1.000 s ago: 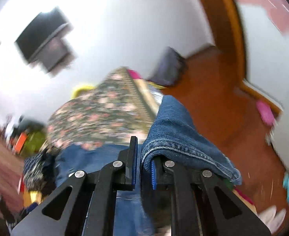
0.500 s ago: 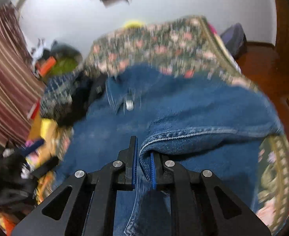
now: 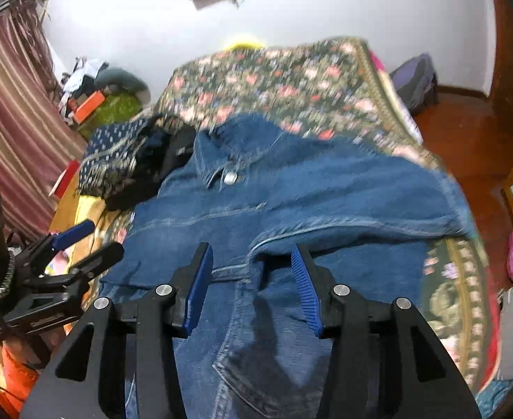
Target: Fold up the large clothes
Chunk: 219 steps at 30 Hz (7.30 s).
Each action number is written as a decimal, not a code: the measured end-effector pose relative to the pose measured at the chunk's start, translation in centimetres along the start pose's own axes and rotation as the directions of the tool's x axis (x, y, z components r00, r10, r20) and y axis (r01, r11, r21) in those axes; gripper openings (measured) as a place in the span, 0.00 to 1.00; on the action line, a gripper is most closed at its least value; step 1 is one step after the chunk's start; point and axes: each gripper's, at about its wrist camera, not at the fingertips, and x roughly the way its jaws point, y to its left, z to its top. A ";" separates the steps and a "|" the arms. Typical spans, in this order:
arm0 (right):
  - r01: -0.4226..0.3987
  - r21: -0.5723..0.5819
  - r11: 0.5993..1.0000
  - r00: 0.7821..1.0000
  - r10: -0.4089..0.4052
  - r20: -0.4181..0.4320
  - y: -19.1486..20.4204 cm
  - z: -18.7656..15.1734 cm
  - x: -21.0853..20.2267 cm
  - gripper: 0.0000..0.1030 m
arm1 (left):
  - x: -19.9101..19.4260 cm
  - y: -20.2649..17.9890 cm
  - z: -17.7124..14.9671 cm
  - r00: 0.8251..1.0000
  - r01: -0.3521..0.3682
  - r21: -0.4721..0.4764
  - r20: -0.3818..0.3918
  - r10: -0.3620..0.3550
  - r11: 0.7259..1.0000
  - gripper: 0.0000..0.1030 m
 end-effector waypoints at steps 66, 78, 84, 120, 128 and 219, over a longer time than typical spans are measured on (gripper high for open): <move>-0.214 -0.202 0.956 0.957 0.163 -0.240 15.8 0.2 13.3 0.07 | -6.7 16.0 -2.7 0.996 0.016 -0.381 0.085 0.018 0.924 0.83; -0.222 -0.234 0.947 0.929 0.132 -0.347 14.7 -1.2 11.7 0.31 | -3.0 16.4 -5.7 0.999 0.009 -0.442 -0.044 -0.032 0.897 0.83; -0.148 -0.208 0.967 0.977 0.111 -0.183 11.7 1.3 7.2 0.43 | -0.9 13.1 -4.7 0.994 0.025 -0.360 -0.087 -0.060 0.933 0.83; 0.178 0.129 0.976 0.980 -0.164 -0.110 -7.2 -1.1 2.9 0.45 | 2.2 11.6 0.3 0.991 -0.034 -0.139 -0.133 0.016 0.990 0.12; 0.184 0.142 0.973 0.979 -0.169 -0.111 -7.9 -1.7 2.4 0.53 | 6.3 12.9 -5.4 0.946 -0.121 -0.126 -0.317 0.075 0.985 0.56; 0.204 0.129 0.971 0.973 -0.186 -0.133 -14.8 14.1 13.0 0.12 | 14.1 23.4 10.8 0.983 -0.147 -0.327 -0.149 0.103 0.933 0.09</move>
